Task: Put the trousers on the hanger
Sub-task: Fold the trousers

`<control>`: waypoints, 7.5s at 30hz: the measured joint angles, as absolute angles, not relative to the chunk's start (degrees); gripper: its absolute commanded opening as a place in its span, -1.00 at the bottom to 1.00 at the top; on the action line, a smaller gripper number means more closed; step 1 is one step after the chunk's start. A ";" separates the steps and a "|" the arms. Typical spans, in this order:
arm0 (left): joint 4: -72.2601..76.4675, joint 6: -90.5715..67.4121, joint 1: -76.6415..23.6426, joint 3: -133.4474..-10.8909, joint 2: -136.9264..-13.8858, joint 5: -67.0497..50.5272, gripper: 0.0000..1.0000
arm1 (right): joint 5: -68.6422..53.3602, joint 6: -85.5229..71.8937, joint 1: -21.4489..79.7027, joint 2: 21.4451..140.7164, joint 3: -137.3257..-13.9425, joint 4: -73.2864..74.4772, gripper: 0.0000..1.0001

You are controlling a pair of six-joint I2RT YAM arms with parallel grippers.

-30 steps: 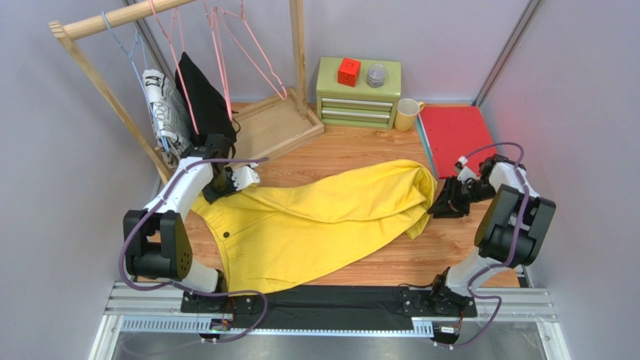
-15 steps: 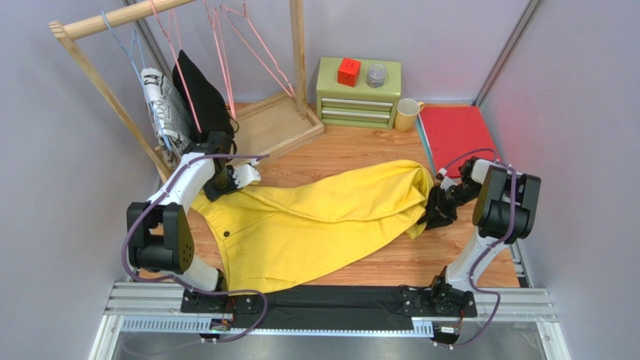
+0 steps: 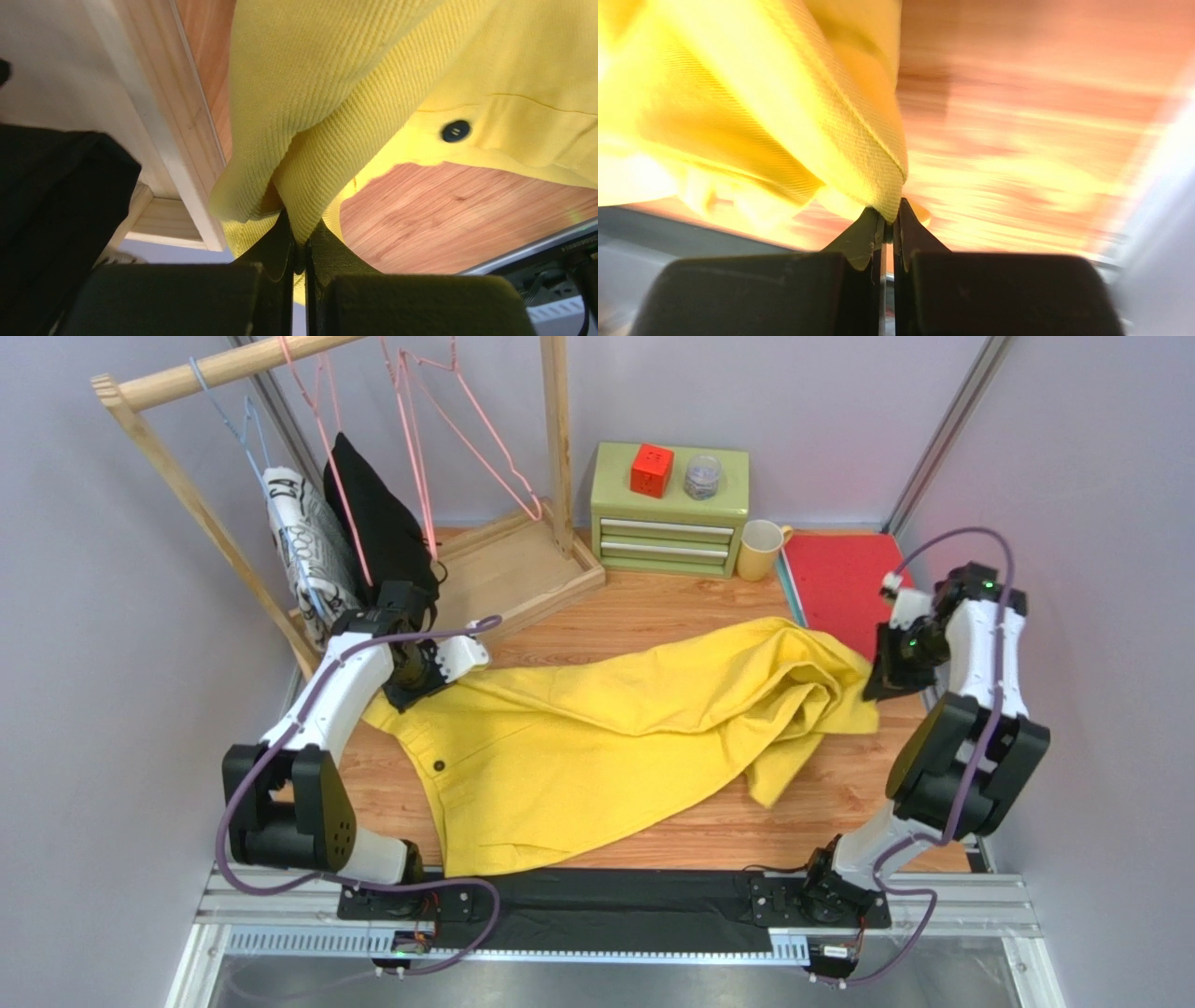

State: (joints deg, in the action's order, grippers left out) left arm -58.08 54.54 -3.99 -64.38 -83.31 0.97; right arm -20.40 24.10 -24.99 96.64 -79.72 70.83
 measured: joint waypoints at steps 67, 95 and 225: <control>-46.00 54.04 -3.03 -68.05 -91.98 3.14 -0.82 | -4.73 61.17 -14.37 130.39 -111.37 64.20 -0.64; -48.10 51.44 -3.01 -69.82 -93.91 1.13 -1.00 | -6.98 63.66 -16.16 131.68 -117.19 64.62 -1.00; -47.13 62.37 1.43 -39.44 -83.20 10.13 0.10 | 12.67 70.30 -27.31 97.49 -58.15 52.25 -0.03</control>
State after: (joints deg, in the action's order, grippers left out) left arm -47.13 62.37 1.43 -39.44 -83.20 10.13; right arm 12.67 70.30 -27.31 97.49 -58.15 52.25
